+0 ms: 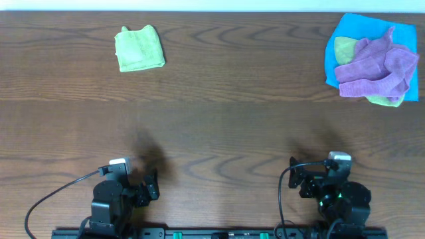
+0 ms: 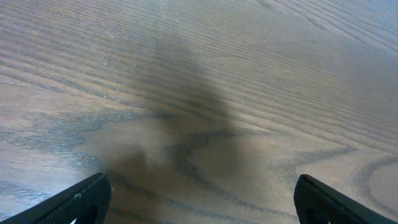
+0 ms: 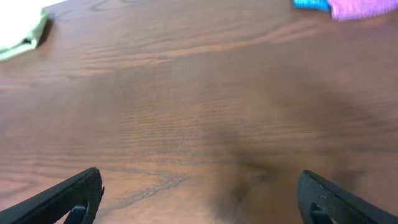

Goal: Fold the cloth

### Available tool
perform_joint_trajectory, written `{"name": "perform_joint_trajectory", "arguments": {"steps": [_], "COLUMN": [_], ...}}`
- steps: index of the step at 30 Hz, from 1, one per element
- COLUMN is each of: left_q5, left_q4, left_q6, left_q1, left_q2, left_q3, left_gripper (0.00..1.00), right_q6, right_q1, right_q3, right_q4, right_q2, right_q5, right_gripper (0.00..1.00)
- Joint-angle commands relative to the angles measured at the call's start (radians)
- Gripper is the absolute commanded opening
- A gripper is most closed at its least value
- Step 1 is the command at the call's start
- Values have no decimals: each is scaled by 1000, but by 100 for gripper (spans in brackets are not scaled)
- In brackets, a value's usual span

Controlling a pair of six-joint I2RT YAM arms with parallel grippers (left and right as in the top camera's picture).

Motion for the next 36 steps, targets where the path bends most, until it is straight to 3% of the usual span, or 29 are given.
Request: {"name": "perform_joint_trajectory", "arguments": {"steps": [1,4,10,13,17,21,27,32,36], "left_q5": [-10,-10,-10,-10,-10,-10,-10,-10,-10], "left_q4": [-19,-19,-19,-19,-19,-19,-19,-19,-19], "left_q6": [-7,-7,-7,-7,-7,-7,-7,-7,-7], "left_q1": [5,5,5,5,5,5,5,5,5], "left_q2": [-9,-9,-9,-9,-9,-9,-9,-9,-9], "left_q3": [-35,-35,-35,-35,-35,-35,-35,-35,-35], "left_gripper": [95,95,95,95,95,95,95,95,95], "right_q6": [187,212,205,205,205,209,337,303,268], "right_q1": [10,8,8,4,-6,-47,-193,-259,-288], "right_q3": [-13,-3,118,257,495,872,1308,1361,1346], "right_q4": [0,-13,21,38,4,-151,-413,-405,-248], "right_q2": [-6,-6,96,278,613,1045,1454,1583,1658], "right_q5": [-85,-92,338,481,502,513,636,595,528], "right_gripper": [100,99,99,99,99,99,99,99,99]}}
